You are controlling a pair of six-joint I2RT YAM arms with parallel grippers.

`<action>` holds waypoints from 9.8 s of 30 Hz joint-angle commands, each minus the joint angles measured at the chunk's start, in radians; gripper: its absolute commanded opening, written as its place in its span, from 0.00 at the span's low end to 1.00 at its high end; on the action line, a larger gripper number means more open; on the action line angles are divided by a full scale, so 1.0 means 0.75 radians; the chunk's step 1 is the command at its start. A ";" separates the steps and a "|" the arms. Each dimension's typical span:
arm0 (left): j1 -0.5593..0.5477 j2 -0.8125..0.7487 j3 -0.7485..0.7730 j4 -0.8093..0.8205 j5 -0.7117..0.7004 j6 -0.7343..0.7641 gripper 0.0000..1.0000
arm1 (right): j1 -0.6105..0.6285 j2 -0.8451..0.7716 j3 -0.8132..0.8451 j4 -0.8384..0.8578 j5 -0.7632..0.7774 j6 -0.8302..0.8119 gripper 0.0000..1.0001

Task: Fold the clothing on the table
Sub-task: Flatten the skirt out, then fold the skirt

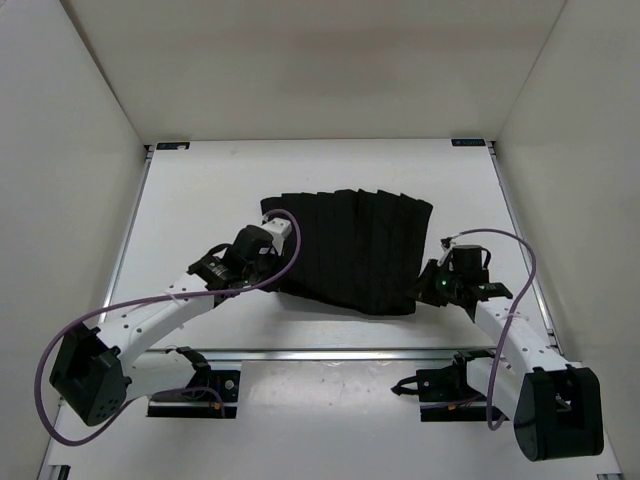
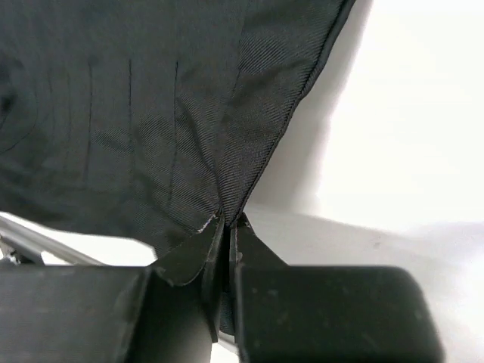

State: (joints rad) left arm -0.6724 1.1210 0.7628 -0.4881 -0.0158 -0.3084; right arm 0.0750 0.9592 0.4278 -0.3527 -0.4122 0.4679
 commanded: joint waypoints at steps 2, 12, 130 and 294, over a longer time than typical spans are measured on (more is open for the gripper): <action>-0.026 0.056 -0.011 -0.038 0.050 0.008 0.00 | 0.086 -0.017 -0.038 0.014 0.018 0.082 0.04; -0.024 0.131 -0.005 -0.043 0.062 0.041 0.00 | 0.051 -0.062 -0.051 -0.133 0.008 0.098 0.51; 0.377 0.514 0.685 0.107 0.007 0.207 0.00 | 0.137 0.919 1.389 -0.180 -0.005 -0.290 0.00; 0.119 1.213 0.482 0.579 0.449 -0.712 0.00 | 0.536 0.924 1.195 -0.070 -0.133 -0.327 0.00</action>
State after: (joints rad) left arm -0.5873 1.9972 1.1507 -0.0505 0.3363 -0.8108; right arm 0.4583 1.6573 1.3403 -0.4686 -0.4847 0.1925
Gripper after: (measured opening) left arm 0.026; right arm 0.011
